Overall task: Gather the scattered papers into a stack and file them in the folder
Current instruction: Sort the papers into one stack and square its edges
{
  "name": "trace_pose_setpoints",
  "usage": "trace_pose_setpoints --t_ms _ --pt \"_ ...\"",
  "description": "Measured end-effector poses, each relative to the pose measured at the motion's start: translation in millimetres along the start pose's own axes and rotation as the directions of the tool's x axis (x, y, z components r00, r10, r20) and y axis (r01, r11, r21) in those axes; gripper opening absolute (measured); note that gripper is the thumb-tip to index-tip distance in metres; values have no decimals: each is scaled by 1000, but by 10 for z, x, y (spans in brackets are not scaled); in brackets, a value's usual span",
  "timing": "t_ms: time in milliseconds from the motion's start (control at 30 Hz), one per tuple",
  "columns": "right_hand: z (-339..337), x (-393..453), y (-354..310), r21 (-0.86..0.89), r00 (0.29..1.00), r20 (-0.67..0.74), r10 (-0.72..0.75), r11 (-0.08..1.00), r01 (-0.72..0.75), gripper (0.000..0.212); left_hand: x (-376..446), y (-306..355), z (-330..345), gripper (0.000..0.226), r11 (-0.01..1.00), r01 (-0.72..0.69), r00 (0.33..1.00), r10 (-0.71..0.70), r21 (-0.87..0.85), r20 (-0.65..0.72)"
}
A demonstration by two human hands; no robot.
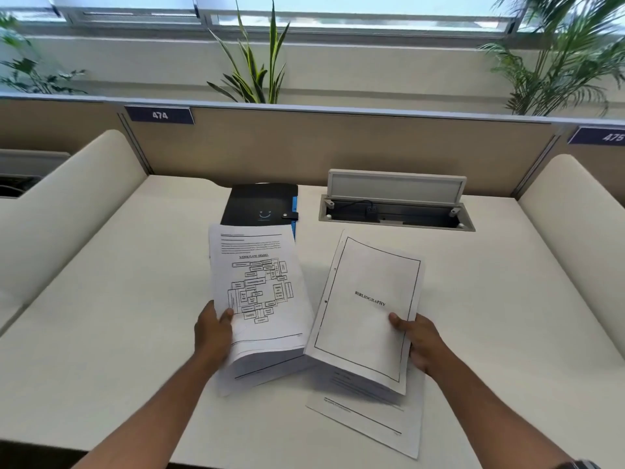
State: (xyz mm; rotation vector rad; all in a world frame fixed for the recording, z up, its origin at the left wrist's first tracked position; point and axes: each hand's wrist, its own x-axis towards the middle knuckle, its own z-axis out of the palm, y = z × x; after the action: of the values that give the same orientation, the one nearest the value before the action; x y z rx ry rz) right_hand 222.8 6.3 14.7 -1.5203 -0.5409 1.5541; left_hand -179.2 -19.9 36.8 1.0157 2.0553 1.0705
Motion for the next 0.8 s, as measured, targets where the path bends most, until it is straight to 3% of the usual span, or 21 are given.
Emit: trace_pose_setpoints --t_ms 167,333,467,667,800 --pt "-118 -84 -72 3 1000 -12 -15 1000 15 36 37 74 -26 24 992 -18 1000 16 -128 -14" --pt "-124 -220 -186 70 997 64 -34 997 29 33 32 154 -4 22 995 -97 995 96 -27 -21" --pt "60 -307 -290 96 987 150 -61 994 47 48 -111 345 167 29 988 -132 988 138 -84 63" --pt "435 -388 -424 206 981 130 -144 972 115 45 -400 779 465 44 958 -197 935 247 -209 253" --pt "443 -419 -496 238 971 122 -206 956 173 45 -418 920 504 43 944 -233 915 294 -233 275"
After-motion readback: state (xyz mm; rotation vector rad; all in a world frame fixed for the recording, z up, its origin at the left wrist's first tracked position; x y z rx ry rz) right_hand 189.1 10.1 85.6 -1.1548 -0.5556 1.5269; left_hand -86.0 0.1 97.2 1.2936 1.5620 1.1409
